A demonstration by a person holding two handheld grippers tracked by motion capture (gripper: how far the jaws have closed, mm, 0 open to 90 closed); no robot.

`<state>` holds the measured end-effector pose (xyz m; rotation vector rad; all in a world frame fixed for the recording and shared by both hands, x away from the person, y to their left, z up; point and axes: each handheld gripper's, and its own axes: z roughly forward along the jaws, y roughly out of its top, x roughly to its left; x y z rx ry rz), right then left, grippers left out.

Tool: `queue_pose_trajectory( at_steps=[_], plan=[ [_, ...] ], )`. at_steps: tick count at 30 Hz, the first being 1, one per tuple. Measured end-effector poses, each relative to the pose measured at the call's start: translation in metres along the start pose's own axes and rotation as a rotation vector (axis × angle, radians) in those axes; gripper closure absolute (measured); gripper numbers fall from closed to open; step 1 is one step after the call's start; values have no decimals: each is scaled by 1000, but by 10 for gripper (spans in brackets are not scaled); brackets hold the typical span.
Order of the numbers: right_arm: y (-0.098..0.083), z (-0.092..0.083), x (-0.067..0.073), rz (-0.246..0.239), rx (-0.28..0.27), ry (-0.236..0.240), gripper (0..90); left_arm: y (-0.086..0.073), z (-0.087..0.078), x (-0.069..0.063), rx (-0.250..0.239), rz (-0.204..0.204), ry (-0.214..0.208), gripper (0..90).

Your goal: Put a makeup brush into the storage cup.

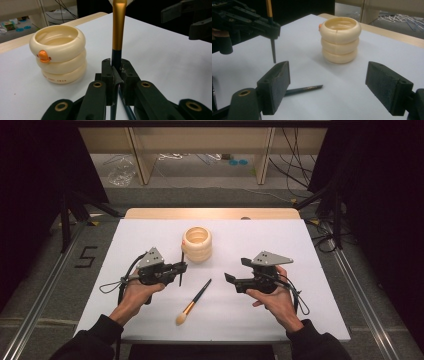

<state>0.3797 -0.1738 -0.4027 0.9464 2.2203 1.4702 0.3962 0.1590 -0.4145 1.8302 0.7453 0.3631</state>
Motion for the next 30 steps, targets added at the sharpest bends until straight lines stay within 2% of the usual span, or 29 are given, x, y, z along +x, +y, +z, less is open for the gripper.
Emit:
queue_pose_trajectory(
  at_steps=[2,6,9,11,12,13,18,19,20,21,22,23,25,28,30],
  plan=[
    [-3,-3,-2,2,-1,-14,198,2,0,4,-1,17,5,831],
    [-9,-7,-4,22,-8,-30,189,7,-1,8,-13,1,19,831],
    [-13,-10,-5,29,3,-36,191,10,0,10,-18,2,22,831],
    [-16,-10,-6,23,-11,-44,195,14,2,12,-30,-4,29,831],
    [-16,-11,-5,37,11,-35,195,16,3,13,-36,-17,34,831],
    [-17,-11,-5,28,7,-38,196,18,4,14,-41,-22,35,831],
    [-20,-13,-6,19,6,-52,200,30,9,20,-43,1,54,831],
    [-20,-13,-5,35,18,-41,200,32,11,22,-46,4,62,831],
    [-21,-13,-6,21,2,-43,200,34,13,24,-49,-12,64,831],
    [-22,-14,-6,22,10,-44,200,36,14,25,-48,-16,66,831],
    [-23,-13,-5,42,12,-34,200,37,16,27,-52,-12,70,831],
    [-23,-15,-5,20,22,-55,200,38,17,28,-54,-17,70,831],
    [-25,-13,-5,23,0,-44,200,42,20,32,-69,-31,74,831],
    [-27,-15,-4,18,1,-43,200,46,23,36,-73,-29,84,831],
    [-28,-17,-2,25,28,-42,200,49,25,38,-77,-34,89,831]
  ],
)
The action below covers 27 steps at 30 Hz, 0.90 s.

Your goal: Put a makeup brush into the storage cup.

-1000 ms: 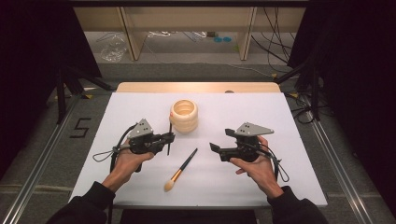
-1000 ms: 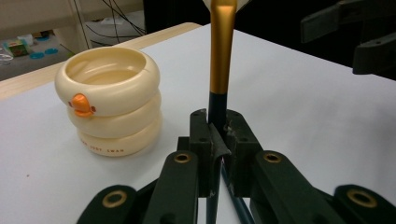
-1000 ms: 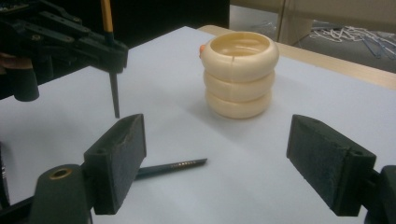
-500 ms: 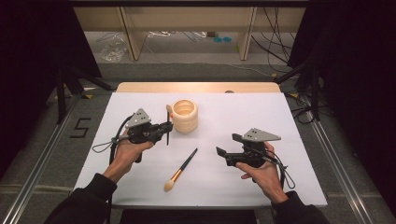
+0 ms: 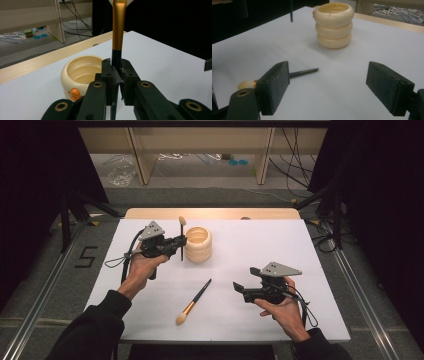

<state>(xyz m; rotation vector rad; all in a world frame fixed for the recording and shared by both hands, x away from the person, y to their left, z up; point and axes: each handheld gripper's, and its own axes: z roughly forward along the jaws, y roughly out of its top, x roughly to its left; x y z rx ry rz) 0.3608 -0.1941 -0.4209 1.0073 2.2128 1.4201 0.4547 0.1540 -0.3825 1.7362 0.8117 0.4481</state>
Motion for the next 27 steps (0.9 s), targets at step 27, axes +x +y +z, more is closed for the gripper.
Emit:
queue_pose_trajectory(
  at_steps=[27],
  plan=[
    [-6,-1,0,-8,-6,-3,205,40,30,21,-7,-6,62,831]
  ],
)
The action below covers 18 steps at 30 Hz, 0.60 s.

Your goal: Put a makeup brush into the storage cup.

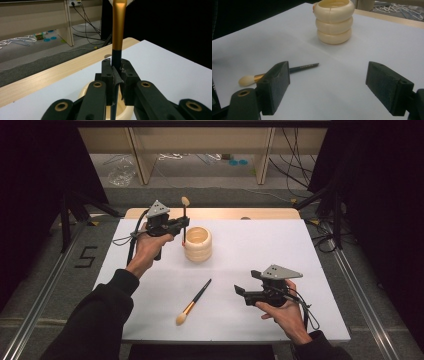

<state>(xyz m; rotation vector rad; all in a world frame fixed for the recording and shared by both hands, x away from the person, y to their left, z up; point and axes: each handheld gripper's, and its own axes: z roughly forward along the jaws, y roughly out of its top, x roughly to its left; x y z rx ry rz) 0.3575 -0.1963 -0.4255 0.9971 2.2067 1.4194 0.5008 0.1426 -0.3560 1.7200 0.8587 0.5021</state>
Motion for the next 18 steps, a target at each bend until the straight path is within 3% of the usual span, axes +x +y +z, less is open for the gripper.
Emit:
queue_pose_trajectory(
  at_steps=[5,18],
  plan=[
    [0,-1,1,12,34,4,205,3,9,2,2,-2,7,831],
    [0,0,1,-1,19,6,205,-3,36,6,6,-25,24,830]
  ],
)
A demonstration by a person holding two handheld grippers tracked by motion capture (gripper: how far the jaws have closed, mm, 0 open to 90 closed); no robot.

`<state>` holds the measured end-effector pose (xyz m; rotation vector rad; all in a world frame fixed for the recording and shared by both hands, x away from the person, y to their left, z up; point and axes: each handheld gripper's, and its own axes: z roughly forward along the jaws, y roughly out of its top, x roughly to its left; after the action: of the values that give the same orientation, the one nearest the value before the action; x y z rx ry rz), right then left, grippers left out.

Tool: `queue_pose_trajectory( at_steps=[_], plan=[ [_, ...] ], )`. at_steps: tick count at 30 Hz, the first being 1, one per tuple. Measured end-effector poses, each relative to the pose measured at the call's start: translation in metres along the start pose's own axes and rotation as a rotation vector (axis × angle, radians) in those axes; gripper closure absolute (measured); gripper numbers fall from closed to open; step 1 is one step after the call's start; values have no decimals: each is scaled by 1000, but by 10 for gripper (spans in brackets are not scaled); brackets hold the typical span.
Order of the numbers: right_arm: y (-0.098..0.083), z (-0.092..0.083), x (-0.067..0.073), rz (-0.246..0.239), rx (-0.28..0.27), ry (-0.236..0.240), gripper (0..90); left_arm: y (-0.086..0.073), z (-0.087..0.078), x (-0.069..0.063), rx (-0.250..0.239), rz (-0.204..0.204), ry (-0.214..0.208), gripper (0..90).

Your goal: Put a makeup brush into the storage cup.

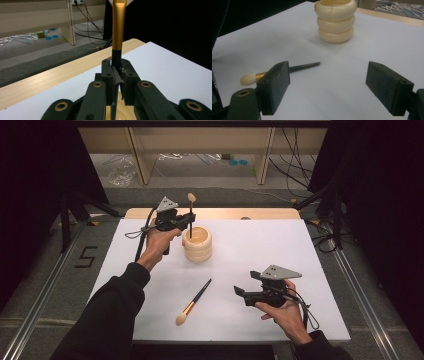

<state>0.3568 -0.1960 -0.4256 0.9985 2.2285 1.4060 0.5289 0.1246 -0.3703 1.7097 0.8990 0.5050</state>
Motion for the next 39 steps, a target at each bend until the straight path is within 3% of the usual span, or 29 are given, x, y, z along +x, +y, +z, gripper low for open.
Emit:
queue_pose_trajectory(
  at_steps=[17,27,30,37,39],
  plan=[
    [-1,2,0,0,-5,13,207,-12,17,3,13,2,22,829],
    [-1,1,0,-2,6,14,208,-27,27,3,47,-4,34,825],
    [0,1,0,-3,16,12,210,-29,29,4,56,-3,19,821],
    [-1,2,0,-1,-3,21,214,-32,31,1,83,31,7,772],
    [0,1,0,-2,13,18,216,-32,30,0,93,31,9,675]
  ],
)
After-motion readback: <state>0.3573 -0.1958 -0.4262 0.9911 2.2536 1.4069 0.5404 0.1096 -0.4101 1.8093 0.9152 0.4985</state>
